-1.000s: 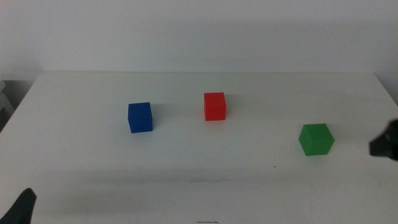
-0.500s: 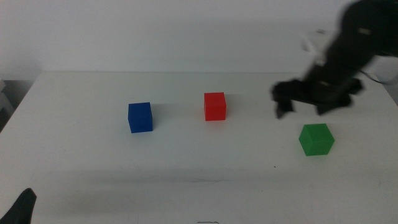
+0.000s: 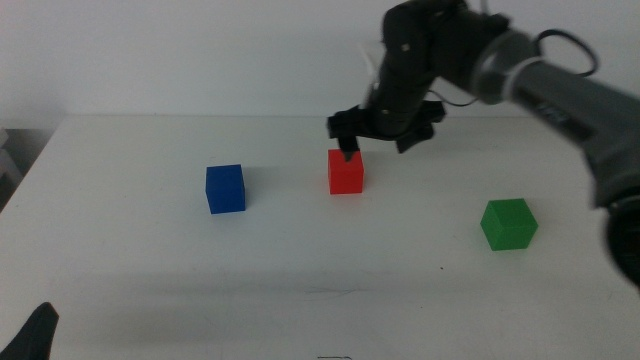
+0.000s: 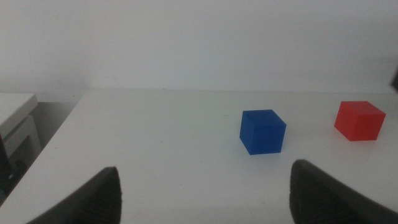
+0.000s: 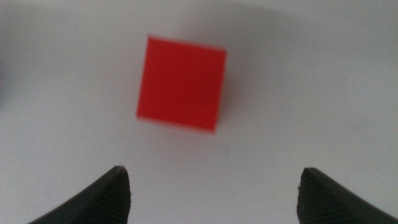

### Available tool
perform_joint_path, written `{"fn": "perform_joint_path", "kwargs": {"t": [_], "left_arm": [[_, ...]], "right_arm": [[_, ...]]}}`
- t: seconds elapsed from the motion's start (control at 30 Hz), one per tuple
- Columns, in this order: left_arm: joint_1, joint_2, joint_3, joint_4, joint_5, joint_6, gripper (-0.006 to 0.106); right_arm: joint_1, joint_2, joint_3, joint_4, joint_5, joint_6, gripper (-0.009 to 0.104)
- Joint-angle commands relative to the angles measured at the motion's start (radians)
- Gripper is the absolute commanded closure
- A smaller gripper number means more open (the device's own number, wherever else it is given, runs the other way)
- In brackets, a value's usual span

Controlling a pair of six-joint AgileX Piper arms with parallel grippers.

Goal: Stack red cubes first, then green, then blue cubes in a specific spot.

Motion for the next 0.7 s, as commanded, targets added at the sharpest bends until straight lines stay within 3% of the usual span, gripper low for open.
{"fn": "perform_joint_path", "kwargs": {"t": [0.0, 0.27, 0.67], "left_arm": [[-0.001, -0.02, -0.003, -0.003, -0.077, -0.004, 0.009], [-0.001, -0.02, -0.003, -0.003, -0.077, -0.004, 0.009], [-0.001, -0.02, -0.003, -0.003, -0.077, -0.004, 0.009]], "right_arm": [[0.007, 0.001, -0.129, -0.032, -0.006, 0.0, 0.01], [0.01, 0.168, -0.33, -0.038, 0.003, -0.006, 0.01], [0.01, 0.238, -0.34, -0.038, -0.097, -0.004, 0.01]]}}
